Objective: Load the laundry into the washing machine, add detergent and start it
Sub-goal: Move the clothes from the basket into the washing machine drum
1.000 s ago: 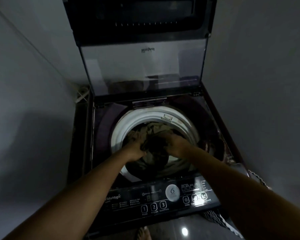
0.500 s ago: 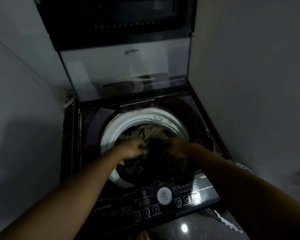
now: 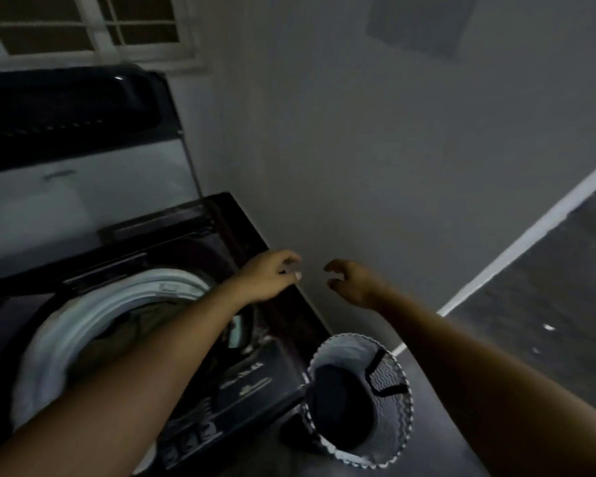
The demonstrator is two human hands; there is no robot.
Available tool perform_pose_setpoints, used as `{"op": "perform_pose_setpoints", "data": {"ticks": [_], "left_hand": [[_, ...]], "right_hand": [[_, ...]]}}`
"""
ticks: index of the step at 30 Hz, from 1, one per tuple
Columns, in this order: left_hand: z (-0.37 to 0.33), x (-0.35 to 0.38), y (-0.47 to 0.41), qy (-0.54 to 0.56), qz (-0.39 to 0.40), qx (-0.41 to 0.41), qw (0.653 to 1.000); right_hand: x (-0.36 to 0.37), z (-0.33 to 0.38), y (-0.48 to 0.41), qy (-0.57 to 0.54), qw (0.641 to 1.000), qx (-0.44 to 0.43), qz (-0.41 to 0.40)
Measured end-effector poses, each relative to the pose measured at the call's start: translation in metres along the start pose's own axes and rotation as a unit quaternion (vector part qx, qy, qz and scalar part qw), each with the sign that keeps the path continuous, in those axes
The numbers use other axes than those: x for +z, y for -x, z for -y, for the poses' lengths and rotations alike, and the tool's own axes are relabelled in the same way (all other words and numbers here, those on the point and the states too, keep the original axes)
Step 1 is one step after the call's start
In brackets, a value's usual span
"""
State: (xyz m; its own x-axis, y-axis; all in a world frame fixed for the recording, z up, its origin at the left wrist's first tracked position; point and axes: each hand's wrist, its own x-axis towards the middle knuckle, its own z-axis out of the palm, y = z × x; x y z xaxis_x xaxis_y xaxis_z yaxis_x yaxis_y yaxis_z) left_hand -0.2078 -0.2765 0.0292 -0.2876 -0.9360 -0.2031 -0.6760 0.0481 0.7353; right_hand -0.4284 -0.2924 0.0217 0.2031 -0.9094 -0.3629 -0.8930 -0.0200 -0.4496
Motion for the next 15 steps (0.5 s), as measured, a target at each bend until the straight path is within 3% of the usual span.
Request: {"op": "perform_pose_setpoints", "data": {"ticks": [7,15], "left_hand": [[-0.019,0.164,-0.077,0.029,0.093,-0.064,0.993],[0.091,0.353,-0.132,0.032,0.146,-0.194,0.97]], "right_hand": [[0.038,-0.162,-0.013,-0.023,0.997,0.043,0.053],[0.185,-0.305,-0.05,-0.046,0.989,0.076,0.116]]}}
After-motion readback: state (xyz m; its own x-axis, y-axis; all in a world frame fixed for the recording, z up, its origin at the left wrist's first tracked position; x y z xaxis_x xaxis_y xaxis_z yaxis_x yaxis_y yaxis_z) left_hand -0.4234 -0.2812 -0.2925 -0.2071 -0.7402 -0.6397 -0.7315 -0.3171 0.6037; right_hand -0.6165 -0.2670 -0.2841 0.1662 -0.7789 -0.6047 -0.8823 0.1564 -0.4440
